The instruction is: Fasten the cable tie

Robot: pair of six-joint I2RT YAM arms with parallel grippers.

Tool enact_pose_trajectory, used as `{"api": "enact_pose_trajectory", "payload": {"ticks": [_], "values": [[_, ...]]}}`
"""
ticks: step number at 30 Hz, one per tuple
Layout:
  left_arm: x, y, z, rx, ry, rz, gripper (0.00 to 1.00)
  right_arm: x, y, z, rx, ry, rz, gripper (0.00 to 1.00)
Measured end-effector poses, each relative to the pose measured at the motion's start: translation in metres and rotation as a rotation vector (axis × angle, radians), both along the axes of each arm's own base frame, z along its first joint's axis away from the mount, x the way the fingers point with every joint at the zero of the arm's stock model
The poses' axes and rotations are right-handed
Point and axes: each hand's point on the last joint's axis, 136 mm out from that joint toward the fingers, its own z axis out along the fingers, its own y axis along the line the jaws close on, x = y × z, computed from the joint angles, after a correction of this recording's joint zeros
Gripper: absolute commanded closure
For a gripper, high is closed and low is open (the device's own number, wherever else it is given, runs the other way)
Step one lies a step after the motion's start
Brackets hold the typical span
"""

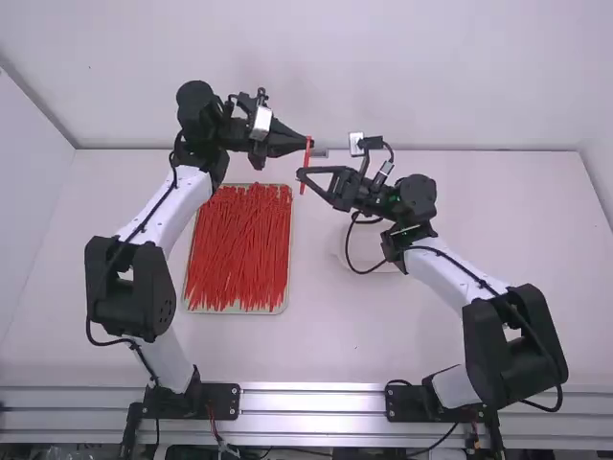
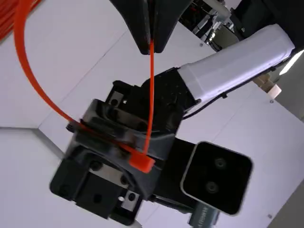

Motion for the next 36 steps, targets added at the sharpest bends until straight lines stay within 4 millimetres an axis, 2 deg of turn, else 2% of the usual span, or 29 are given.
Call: {"api": "enact_pose_trajectory", "payload": {"ticks": [16, 36], "values": [[0.001, -0.002, -0.012, 0.011, 0.072, 0.0, 0.98, 0.005, -0.006, 0.009, 0.03, -0.035, -0.042, 1.0], [-0.005, -0.017, -0.01, 0.005, 0.024, -0.02, 0.98, 0.016, -0.02, 0.009, 0.027, -0.044, -0.085, 1.0]]}}
